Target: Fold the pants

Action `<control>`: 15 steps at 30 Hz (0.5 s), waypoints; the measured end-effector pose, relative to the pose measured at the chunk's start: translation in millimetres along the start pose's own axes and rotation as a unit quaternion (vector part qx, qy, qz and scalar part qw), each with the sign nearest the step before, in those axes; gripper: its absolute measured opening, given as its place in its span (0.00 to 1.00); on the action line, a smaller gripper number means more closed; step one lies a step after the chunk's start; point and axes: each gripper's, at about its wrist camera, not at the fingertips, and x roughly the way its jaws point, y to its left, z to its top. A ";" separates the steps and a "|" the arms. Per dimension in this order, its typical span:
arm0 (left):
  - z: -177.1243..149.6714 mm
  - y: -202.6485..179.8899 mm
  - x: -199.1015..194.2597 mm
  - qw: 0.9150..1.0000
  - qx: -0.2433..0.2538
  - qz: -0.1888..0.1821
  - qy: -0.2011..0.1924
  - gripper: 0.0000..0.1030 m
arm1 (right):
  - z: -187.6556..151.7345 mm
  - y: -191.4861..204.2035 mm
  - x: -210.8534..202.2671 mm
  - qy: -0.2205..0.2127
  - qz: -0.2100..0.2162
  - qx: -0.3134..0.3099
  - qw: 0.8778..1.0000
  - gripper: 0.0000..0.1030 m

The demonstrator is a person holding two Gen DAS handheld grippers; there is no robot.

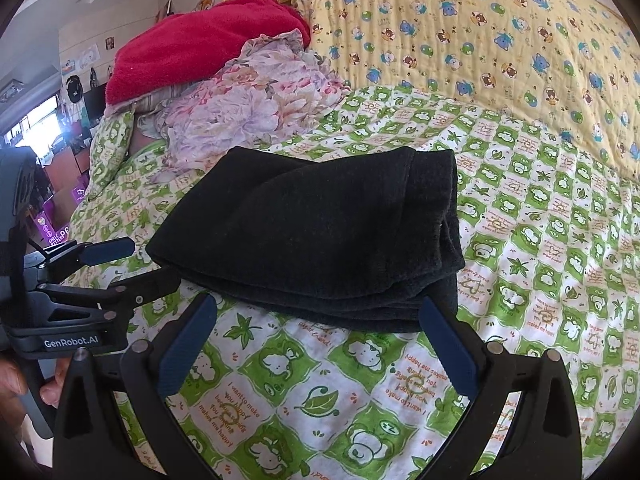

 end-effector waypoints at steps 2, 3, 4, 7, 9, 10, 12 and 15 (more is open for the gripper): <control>0.5 0.5 1.3 1.000 0.001 0.001 0.000 0.82 | 0.4 -0.8 1.0 -0.001 0.001 0.001 1.000 0.98; 0.3 0.3 1.4 1.000 0.001 0.002 0.000 0.82 | 0.4 -1.0 1.3 -0.002 0.002 0.001 1.000 0.98; 0.4 -0.1 1.6 1.000 0.001 0.003 0.000 0.82 | 0.3 -1.0 1.5 -0.001 0.002 0.001 1.000 0.98; 0.1 -0.7 1.8 1.000 0.004 0.006 -0.002 0.82 | 0.4 -0.9 1.4 -0.003 0.003 0.001 1.000 0.98; 0.0 -0.9 2.3 1.000 0.006 0.009 -0.002 0.83 | 0.7 -0.9 2.1 -0.003 0.003 0.002 1.000 0.98; -0.1 -1.2 2.4 1.000 0.007 0.009 -0.002 0.83 | 0.7 -0.9 2.0 -0.004 0.003 0.002 1.000 0.98; 0.1 -1.4 2.8 1.000 0.007 0.010 -0.002 0.83 | 0.8 -1.0 2.1 -0.004 0.003 0.001 1.000 0.98; 0.9 -1.2 3.7 1.000 0.009 0.008 -0.002 0.83 | 0.8 -0.8 2.6 -0.003 0.002 0.001 1.000 0.98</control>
